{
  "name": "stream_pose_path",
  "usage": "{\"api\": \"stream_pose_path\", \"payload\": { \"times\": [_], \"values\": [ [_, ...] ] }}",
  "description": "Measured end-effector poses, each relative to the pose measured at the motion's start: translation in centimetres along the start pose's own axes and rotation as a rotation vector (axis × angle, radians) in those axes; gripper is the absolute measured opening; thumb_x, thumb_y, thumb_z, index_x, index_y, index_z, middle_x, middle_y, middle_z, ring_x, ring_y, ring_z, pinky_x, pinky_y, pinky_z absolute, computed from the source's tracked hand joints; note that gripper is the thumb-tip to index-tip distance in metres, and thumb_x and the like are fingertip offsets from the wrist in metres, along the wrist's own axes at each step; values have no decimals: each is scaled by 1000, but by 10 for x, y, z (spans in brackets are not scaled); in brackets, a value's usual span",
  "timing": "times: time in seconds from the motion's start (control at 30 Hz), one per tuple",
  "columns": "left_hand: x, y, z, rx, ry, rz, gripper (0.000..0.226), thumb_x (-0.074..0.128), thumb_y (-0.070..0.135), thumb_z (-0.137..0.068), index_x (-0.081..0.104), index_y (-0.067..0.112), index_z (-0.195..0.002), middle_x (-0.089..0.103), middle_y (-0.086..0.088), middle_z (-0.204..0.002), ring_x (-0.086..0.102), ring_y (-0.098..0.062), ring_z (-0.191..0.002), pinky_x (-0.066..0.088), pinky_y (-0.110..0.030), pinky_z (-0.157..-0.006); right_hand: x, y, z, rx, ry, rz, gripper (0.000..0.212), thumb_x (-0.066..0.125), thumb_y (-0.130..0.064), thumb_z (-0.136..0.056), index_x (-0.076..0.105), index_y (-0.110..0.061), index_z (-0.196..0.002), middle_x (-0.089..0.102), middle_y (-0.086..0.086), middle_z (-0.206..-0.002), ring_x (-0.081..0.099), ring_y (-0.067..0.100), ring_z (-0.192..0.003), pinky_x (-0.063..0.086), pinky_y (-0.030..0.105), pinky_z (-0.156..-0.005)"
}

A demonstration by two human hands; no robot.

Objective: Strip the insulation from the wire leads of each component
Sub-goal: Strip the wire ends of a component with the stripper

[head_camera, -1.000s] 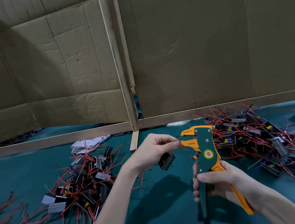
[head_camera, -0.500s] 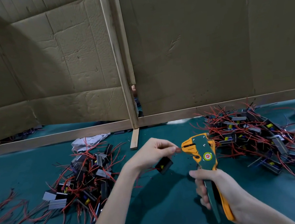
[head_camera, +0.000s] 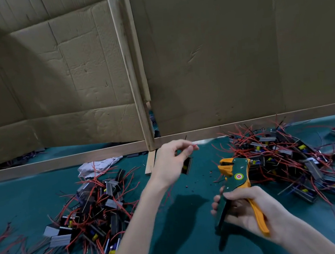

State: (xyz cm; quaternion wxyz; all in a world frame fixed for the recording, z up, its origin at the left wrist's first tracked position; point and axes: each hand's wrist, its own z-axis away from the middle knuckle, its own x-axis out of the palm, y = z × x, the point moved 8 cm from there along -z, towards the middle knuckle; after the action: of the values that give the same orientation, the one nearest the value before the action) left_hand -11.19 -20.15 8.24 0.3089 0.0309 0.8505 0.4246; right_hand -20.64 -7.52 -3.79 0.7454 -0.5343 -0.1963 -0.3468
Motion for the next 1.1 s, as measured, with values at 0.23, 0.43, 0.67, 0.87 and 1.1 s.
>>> {"api": "stream_pose_path", "payload": {
  "times": [0.23, 0.43, 0.67, 0.87, 1.1],
  "values": [
    [64, 99, -47, 255, 188, -44, 25, 50, -1, -94, 69, 3, -109, 66, -14, -108, 62, -22, -97, 45, -22, -86, 2, 9, -2, 69, -59, 64, 30, 50, 13, -65, 55, 4, -93, 67, 34, -91, 69, 44, -72, 58, 54, -67],
    [140, 103, -48, 77, -443, 64, 58, 32, -12, -92, 56, 22, -133, 23, -23, -154, 57, -12, -97, 47, -34, -84, -3, 4, -4, 71, -69, 70, 42, 49, 13, -66, 55, 2, -106, 65, 30, -90, 69, 40, -69, 57, 49, -60],
    [54, 28, -16, -46, -201, -391, 47, 39, -5, -89, 59, 16, -126, 47, -11, -133, 48, -26, -122, 36, -29, -100, -10, 6, -6, 96, -39, 102, 25, 52, 12, -63, 57, 1, -85, 65, 25, -76, 67, 37, -62, 59, 52, -62],
    [-49, -88, 5, -701, -104, -1033, 44, 50, 20, -92, 41, 6, -134, 39, -22, -138, 36, -36, -129, 37, -41, -101, -12, 6, -4, 98, -17, 138, 29, 55, 11, -64, 57, 1, -91, 66, 26, -78, 68, 38, -65, 59, 51, -63],
    [-90, -161, 12, -739, -234, -1180, 42, 44, 20, -93, 37, 11, -133, 47, -17, -138, 42, -34, -128, 37, -41, -100, -14, 4, -3, 109, -5, 156, 33, 56, 12, -64, 55, 2, -96, 65, 26, -80, 67, 39, -67, 58, 53, -69]
  ]
}}
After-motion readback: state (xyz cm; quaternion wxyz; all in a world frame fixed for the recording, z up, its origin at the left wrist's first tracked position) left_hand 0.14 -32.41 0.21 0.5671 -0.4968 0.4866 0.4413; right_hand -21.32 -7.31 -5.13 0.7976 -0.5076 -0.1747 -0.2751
